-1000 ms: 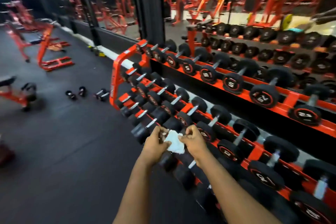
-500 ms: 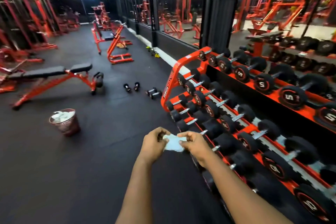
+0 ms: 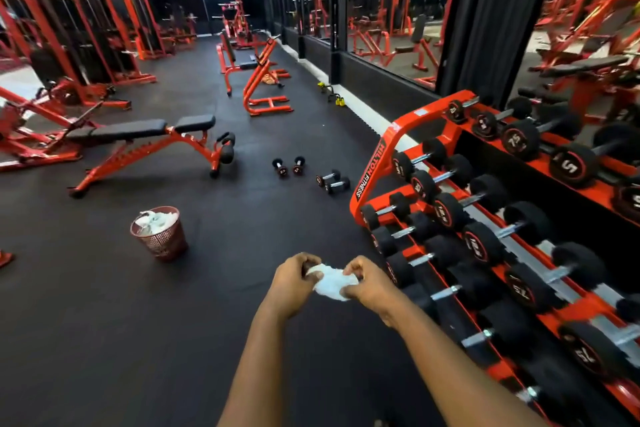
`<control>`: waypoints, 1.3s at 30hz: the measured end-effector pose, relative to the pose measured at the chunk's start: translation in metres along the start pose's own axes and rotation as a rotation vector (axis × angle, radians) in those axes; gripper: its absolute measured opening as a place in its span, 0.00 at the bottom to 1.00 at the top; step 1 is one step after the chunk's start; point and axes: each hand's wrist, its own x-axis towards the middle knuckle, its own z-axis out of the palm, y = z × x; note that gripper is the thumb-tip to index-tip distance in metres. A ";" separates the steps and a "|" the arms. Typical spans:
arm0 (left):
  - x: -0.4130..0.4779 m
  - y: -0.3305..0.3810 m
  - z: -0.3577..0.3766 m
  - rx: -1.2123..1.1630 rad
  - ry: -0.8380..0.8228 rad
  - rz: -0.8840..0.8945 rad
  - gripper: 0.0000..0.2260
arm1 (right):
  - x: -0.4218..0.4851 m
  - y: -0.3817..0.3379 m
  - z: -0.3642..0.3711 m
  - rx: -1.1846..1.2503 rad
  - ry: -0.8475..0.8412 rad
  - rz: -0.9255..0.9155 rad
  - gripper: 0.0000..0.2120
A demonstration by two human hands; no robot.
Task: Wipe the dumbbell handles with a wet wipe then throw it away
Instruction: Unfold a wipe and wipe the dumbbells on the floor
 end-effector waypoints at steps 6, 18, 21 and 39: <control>0.116 -0.021 -0.022 0.042 0.104 -0.127 0.08 | 0.147 -0.020 0.002 0.248 0.078 0.074 0.09; 0.342 -0.030 -0.071 -0.258 0.413 -0.473 0.10 | 0.388 -0.117 0.005 0.691 0.178 0.009 0.05; 0.393 -0.048 -0.083 -0.142 0.226 -0.506 0.04 | 0.439 -0.123 0.010 0.496 0.231 -0.025 0.05; 0.648 -0.052 -0.131 -0.264 0.470 -0.134 0.07 | 0.663 -0.193 0.023 0.406 0.527 0.061 0.16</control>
